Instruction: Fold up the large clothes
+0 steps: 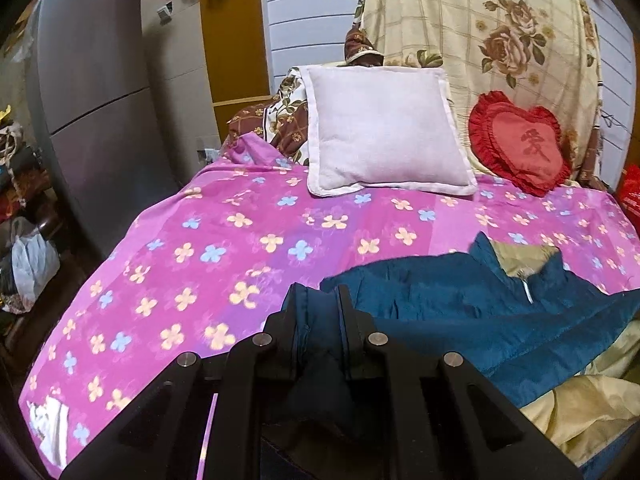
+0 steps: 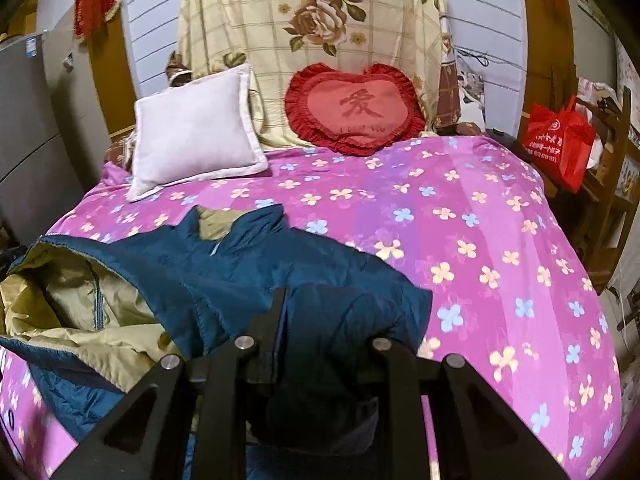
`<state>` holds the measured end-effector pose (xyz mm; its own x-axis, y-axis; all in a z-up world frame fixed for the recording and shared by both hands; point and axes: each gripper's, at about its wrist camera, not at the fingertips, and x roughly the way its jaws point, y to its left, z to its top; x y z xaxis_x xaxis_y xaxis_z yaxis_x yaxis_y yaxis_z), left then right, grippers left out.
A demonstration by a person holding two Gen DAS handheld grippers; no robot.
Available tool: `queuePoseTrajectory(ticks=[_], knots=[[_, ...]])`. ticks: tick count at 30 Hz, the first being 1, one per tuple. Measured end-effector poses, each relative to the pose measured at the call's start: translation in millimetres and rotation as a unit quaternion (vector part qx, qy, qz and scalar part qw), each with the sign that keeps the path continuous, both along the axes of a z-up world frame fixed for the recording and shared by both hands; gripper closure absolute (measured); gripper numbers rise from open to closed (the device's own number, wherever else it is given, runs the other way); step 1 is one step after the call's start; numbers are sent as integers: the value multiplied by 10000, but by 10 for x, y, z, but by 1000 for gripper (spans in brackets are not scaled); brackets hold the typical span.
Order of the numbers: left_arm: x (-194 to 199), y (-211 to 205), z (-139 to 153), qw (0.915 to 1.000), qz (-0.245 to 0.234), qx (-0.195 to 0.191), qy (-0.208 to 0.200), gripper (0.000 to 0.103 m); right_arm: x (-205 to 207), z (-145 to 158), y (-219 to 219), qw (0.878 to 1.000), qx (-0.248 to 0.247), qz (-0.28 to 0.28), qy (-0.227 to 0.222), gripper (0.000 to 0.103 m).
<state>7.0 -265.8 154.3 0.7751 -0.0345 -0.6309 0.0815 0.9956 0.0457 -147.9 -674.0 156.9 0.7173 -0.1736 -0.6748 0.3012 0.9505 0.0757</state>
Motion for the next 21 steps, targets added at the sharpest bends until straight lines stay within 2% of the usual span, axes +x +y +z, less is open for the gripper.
queuePoseTrajectory(ticks=[8,10,12,14,18,21], knots=[[455,-158,-379,9996,84,-239,151,102,521,-427,-238,9989,205,-371,214,80],[479,-93,-392,9985,-2,-511,196,101,627,-572,-266,9981,211,-435,375,80],[440,6,-311,9970,-97,-760,66,93,725,-694,-266,9975,158,-451,530,80],[315,119,-136,9974,-27,-665,-269,77,783,-769,-256,9970,117,-475,593,80],[75,263,109,9950,-400,-807,-441,72,839,-870,-251,9960,108,-616,637,80],[-218,227,178,9923,-827,-725,-574,72,843,-863,-251,9953,148,-690,663,80]])
